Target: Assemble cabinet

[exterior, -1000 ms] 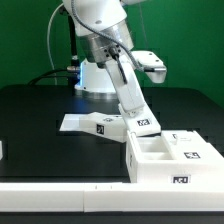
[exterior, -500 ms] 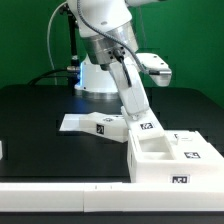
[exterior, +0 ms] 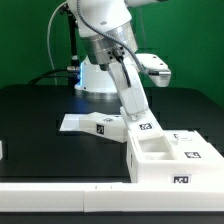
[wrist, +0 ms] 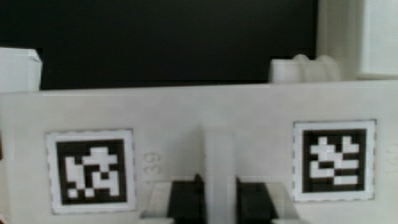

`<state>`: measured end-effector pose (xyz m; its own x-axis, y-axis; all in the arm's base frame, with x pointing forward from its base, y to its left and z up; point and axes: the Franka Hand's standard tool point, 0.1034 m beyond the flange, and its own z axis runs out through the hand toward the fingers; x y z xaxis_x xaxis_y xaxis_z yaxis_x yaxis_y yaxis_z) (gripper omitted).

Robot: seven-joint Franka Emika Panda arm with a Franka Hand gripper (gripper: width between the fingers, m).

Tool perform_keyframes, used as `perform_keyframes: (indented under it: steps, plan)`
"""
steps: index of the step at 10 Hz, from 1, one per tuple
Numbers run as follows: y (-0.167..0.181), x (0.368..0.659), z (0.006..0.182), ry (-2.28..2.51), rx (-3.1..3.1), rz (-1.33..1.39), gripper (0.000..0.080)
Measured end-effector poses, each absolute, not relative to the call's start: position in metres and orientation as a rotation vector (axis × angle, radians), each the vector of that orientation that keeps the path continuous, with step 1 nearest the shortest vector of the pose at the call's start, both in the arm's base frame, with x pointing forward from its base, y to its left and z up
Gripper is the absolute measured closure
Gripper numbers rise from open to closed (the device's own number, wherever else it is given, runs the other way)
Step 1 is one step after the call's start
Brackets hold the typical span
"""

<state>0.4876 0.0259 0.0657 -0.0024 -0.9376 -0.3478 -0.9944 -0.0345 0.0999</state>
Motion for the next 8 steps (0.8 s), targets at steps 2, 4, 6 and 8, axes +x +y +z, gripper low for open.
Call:
perform_keyframes:
  steps: [2, 4, 6, 8]
  plan:
    - [0.025, 0.498, 0.063, 2.075, -2.074, 0.453, 0.0735]
    - [0.030, 0.510, 0.061, 2.110, -2.054, 0.380, 0.0735]
    - [0.032, 0.526, 0.058, 2.116, -2.056, 0.300, 0.0735]
    - [0.031, 0.534, 0.058, 2.106, -2.063, 0.248, 0.0735]
